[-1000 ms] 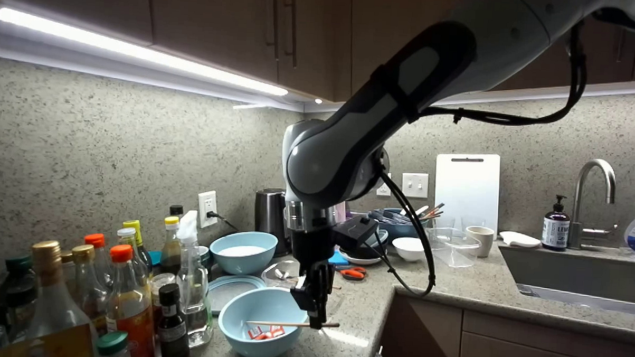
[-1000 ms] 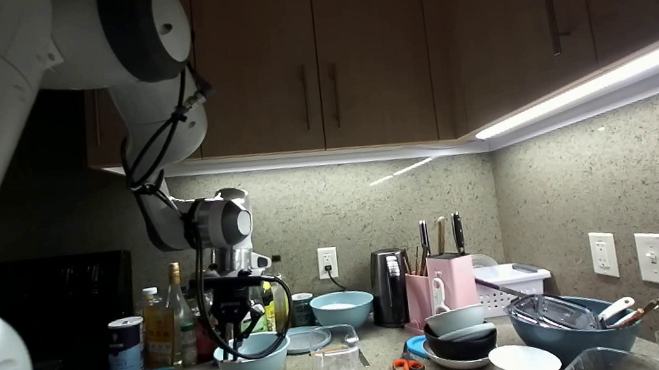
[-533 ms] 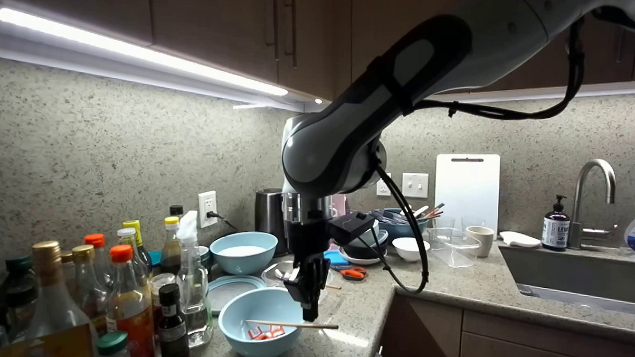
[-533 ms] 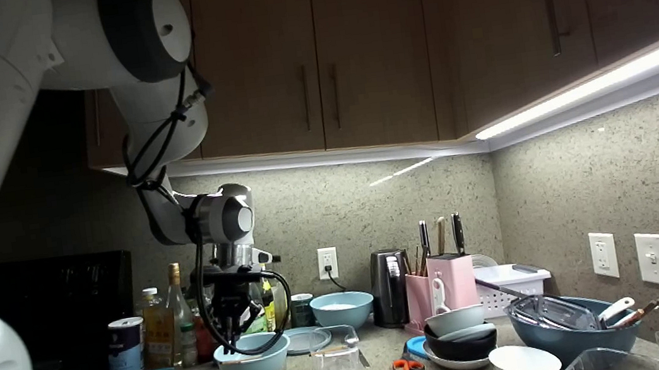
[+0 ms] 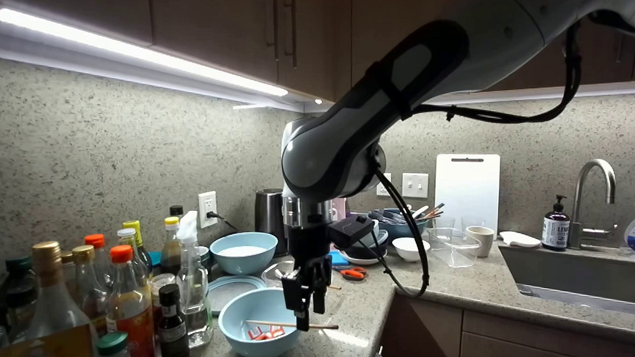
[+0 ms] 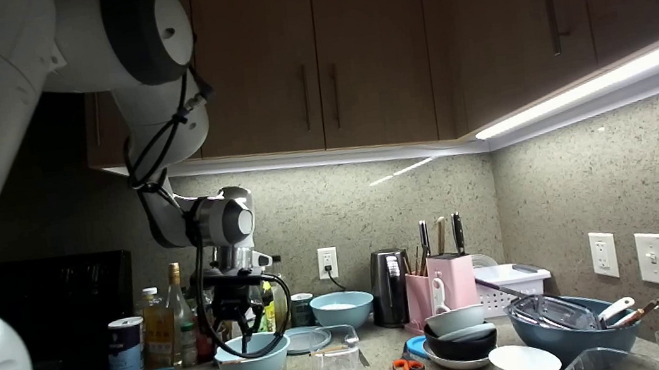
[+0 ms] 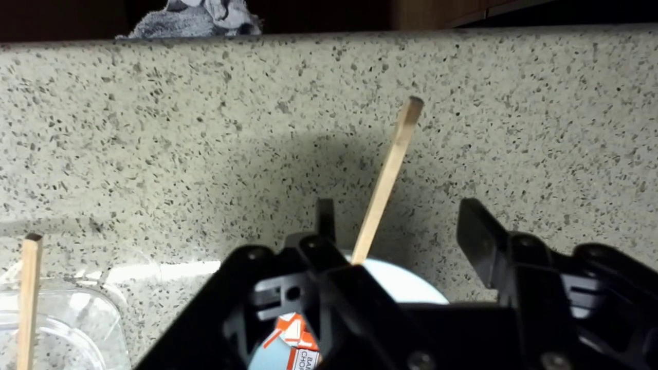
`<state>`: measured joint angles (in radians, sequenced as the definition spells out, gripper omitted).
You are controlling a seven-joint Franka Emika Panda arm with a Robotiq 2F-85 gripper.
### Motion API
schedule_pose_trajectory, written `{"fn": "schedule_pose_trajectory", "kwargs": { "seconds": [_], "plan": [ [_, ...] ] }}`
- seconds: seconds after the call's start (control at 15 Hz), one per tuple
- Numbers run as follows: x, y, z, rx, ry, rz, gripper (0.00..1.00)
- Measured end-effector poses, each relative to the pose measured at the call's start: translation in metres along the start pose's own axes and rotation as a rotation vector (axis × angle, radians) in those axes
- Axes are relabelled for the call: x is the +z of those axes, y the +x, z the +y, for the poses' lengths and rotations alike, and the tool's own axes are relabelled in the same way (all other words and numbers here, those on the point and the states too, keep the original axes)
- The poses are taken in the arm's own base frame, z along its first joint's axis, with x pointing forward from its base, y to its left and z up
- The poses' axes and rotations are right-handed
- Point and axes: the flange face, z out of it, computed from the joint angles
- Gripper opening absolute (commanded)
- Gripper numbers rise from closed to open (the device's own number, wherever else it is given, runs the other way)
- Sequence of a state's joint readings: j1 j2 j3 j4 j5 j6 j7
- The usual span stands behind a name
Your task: Use the chopstick to stir in the bowl
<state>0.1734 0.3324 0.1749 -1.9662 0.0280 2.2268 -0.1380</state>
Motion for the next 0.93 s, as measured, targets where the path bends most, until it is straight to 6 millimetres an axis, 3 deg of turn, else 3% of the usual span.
{"fn": "schedule_pose_trajectory", "kwargs": {
  "seconds": [0.13, 0.27, 0.33, 0.47, 0.93],
  "plan": [
    [0.007, 0.000, 0.001, 0.002, 0.003, -0.012, 1.00],
    [0.014, 0.000, 0.002, 0.004, 0.006, -0.023, 0.82],
    [0.017, 0.000, 0.002, 0.004, 0.008, -0.027, 0.68],
    [0.021, 0.000, 0.003, 0.005, 0.010, -0.035, 0.60],
    [0.024, -0.001, 0.004, 0.007, 0.011, -0.039, 0.14]
  ]
}}
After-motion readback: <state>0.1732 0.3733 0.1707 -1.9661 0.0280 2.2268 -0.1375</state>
